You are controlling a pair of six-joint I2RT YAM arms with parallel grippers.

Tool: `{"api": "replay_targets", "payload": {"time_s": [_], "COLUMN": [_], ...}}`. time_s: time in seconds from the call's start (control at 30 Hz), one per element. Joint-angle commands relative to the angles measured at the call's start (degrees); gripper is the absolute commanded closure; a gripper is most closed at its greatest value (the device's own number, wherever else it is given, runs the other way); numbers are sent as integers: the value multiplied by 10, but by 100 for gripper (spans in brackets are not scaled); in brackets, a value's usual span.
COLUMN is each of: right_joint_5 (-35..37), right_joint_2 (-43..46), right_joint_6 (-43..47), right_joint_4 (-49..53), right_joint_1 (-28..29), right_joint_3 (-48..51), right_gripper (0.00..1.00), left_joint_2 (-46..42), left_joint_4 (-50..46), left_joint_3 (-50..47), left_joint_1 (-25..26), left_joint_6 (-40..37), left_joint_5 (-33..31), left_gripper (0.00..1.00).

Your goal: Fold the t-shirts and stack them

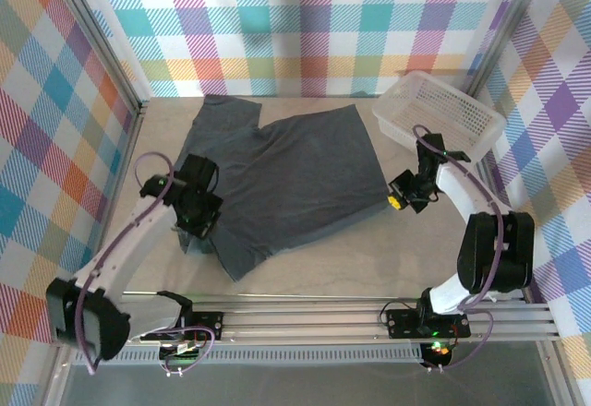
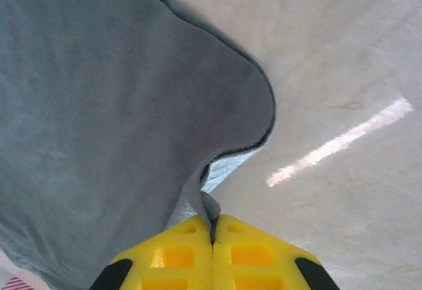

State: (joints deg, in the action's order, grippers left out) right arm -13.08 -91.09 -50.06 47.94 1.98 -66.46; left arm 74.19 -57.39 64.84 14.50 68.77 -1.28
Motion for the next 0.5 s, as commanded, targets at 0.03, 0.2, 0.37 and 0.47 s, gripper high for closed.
{"api": "replay_targets", "payload": {"time_s": [0.03,0.2,0.37,0.47], "right_joint_5": [-8,-7,-1,-4], "right_joint_2": [-51,-113,-166,-189], "right_joint_6": [7,7,6,8], "right_joint_4": [15,15,17,15], "right_joint_1": [4,5,5,7], "right_joint_3": [-63,-125,-176,-202], "right_gripper": [100,100,100,100], "left_joint_2": [45,96,113,124], "left_joint_4": [36,44,76,89], "left_joint_3": [59,102,100,107], "left_joint_1": [-55,-94,-127,-136], "left_joint_6": [-86,-121,-123,-127], "left_joint_5": [-13,-13,-13,-10], "left_gripper": [100,100,100,100]}}
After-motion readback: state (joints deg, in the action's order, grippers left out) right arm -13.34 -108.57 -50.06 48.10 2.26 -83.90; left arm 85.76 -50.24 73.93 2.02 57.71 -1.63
